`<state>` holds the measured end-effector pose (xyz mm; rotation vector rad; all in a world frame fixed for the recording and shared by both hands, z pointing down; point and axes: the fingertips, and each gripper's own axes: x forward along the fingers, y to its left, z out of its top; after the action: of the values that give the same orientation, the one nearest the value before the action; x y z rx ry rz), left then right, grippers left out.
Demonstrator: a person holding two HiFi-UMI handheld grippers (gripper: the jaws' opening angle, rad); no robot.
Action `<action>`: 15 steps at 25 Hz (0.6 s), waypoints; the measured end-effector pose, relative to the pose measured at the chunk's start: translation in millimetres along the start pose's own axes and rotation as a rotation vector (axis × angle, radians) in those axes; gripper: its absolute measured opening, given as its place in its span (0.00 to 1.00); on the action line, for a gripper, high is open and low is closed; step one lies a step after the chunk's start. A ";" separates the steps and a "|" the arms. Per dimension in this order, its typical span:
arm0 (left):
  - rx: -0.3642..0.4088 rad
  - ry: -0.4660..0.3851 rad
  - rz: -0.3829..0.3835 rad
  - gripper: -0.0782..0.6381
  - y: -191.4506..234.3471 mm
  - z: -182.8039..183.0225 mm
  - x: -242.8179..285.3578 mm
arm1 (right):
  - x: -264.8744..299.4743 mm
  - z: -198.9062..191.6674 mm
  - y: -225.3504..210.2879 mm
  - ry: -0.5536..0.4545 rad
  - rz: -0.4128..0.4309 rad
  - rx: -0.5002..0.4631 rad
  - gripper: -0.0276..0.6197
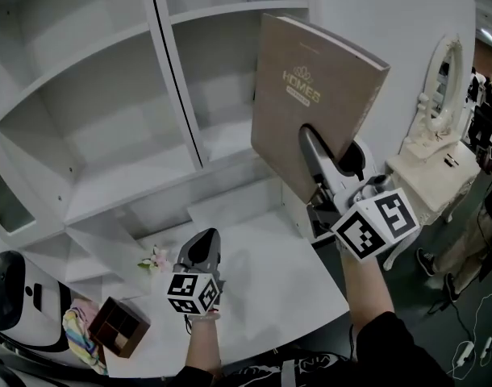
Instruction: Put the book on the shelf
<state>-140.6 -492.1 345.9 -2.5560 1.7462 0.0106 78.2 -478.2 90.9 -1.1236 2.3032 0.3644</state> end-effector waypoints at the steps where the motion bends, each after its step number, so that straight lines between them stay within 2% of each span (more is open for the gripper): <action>1: 0.000 -0.004 0.005 0.11 -0.7 -1.2 -0.6 | 2.7 0.3 -1.4 -0.004 -0.001 -0.010 0.32; 6: 0.011 -0.008 0.048 0.11 6.2 4.0 2.1 | 35.7 -3.5 -11.3 0.001 -0.005 -0.050 0.32; 12: -0.025 -0.032 0.097 0.11 18.8 8.5 2.7 | 62.2 -22.6 -21.1 0.068 -0.014 -0.071 0.32; 15: -0.017 -0.037 0.107 0.11 19.2 9.7 5.0 | 67.4 -30.3 -26.6 0.107 -0.022 -0.069 0.32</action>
<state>-156.5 -503.3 335.4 -2.4542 1.8746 0.0758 54.6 -551.7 76.4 -1.2282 2.3851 0.3876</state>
